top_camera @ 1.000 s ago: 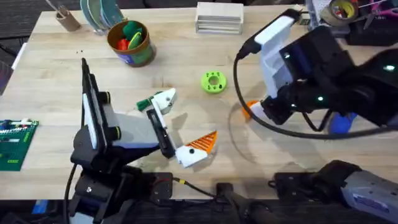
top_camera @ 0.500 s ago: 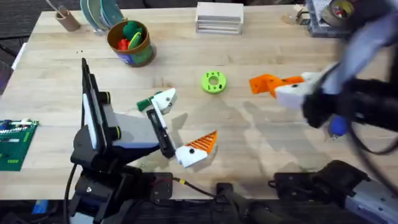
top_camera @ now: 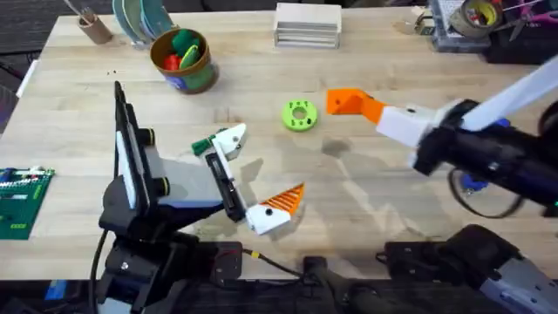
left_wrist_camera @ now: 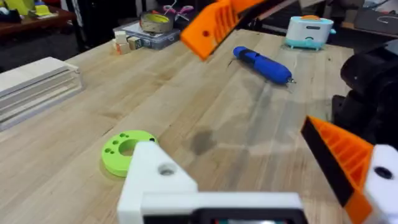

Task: Pick up the gripper from the table and insert it into the empty holder that is missing its gripper. Then pick up a screw, insert it into the mounting hole, and use the screwdriver to tighten it. Finally, clean up the table by picking up the vegetable and placing it into the bucket.

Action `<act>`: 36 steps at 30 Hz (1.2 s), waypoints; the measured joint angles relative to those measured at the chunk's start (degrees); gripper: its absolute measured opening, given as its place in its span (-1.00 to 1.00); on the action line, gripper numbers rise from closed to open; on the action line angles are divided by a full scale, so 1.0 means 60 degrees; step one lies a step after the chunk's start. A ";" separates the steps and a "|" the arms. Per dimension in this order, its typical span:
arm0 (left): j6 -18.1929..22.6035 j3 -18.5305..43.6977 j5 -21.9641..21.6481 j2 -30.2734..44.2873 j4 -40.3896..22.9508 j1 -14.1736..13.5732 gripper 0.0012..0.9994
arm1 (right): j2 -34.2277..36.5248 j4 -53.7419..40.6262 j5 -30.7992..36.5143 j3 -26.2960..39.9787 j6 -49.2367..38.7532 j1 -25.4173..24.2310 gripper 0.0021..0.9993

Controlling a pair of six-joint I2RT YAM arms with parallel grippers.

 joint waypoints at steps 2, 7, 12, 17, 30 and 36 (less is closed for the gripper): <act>0.0000 0.0000 0.0000 0.0000 0.0000 0.0002 0.99 | 0.0056 0.0955 -0.0362 -0.0434 0.0646 0.0000 -0.97; -0.0003 0.0000 0.0003 0.0000 0.0000 0.0000 0.99 | 0.0437 0.2284 -0.1354 -0.1000 0.1872 0.0000 -0.97; 0.0000 0.0000 0.0004 0.0000 0.0000 0.0000 0.99 | 0.1350 0.3107 -0.2666 -0.1077 0.2494 0.0000 -0.97; 0.0000 0.0000 0.0004 0.0000 0.0000 0.0000 0.99 | 0.2817 0.4737 -0.4056 -0.1081 0.2988 0.0000 -0.97; -0.0003 0.0000 0.0004 0.0000 0.0000 0.0000 0.99 | 0.6072 0.7338 -0.7436 -0.1084 0.4392 -0.0462 -0.97; 0.0000 0.0000 0.0004 0.0000 0.0000 0.0000 0.98 | 0.6867 0.7603 -0.8210 -0.1084 0.4861 -0.0528 -0.97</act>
